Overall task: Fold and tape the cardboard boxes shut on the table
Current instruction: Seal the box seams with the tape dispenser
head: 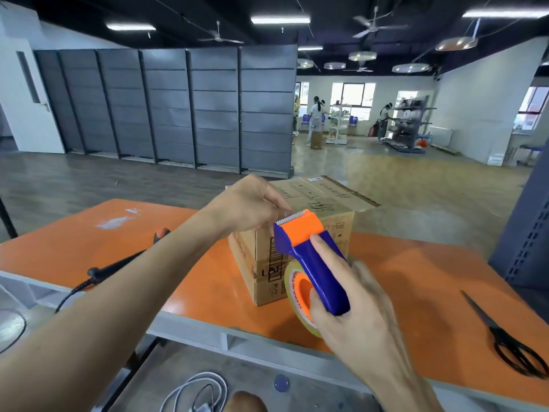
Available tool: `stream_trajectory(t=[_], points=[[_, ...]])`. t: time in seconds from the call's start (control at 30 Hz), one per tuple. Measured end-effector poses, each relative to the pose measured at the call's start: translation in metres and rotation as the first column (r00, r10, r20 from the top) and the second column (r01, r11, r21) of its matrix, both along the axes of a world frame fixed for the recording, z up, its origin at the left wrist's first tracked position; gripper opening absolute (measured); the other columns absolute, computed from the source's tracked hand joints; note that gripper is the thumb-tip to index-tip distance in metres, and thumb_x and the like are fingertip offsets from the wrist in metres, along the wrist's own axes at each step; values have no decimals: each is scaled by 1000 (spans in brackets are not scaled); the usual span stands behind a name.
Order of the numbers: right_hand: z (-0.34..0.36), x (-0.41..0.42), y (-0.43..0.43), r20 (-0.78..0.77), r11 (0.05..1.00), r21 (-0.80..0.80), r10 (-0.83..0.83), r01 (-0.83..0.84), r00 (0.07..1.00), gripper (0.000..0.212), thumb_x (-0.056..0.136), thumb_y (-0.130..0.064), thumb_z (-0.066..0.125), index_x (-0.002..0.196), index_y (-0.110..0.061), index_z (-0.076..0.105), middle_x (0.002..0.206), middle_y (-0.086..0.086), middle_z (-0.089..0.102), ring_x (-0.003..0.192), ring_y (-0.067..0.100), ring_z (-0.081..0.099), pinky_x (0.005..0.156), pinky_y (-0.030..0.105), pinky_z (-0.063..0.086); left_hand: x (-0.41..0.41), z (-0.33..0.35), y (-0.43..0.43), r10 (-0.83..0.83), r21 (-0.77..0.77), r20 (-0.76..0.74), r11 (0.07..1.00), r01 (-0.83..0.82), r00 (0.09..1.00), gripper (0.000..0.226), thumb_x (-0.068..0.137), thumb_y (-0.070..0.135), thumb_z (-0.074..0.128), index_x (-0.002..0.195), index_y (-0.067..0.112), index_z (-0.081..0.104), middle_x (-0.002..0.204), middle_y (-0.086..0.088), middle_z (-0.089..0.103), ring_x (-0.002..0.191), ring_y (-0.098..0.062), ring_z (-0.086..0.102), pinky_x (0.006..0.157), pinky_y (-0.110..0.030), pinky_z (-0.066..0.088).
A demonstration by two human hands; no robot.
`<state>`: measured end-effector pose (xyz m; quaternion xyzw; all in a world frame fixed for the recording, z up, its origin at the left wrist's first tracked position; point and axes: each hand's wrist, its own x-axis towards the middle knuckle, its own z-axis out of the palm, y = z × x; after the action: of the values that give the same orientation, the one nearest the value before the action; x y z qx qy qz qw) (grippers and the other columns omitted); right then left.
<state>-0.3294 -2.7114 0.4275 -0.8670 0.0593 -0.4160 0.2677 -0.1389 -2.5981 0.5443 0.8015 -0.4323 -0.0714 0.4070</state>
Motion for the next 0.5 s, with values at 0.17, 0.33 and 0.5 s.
stream_trajectory(t=[0.17,0.33,0.5], points=[[-6,-9,7,7,999,42,-28,27,1000,70,75,-50,58,141,-63,42,97,-12,55,81,5,61,67,8,45,27,9,5,17,49,177,998,-26,984,16,97,15,65,88,23,75,61,1,70,66,6,64,76,-25,43],[-8,0,9,-104,996,51,-61,67,993,73,78,-45,63,142,-66,36,96,-14,51,82,1,58,67,5,43,35,-7,-9,62,103,318,990,-99,946,20,91,42,72,87,23,73,62,16,66,64,4,61,79,-30,53],[-9,8,18,-125,988,-12,-151,151,981,77,81,-49,65,143,-70,25,94,-15,50,75,6,60,61,8,41,40,-14,-14,150,77,413,977,-198,898,25,89,54,69,82,29,67,73,18,62,72,-2,60,73,-33,48]])
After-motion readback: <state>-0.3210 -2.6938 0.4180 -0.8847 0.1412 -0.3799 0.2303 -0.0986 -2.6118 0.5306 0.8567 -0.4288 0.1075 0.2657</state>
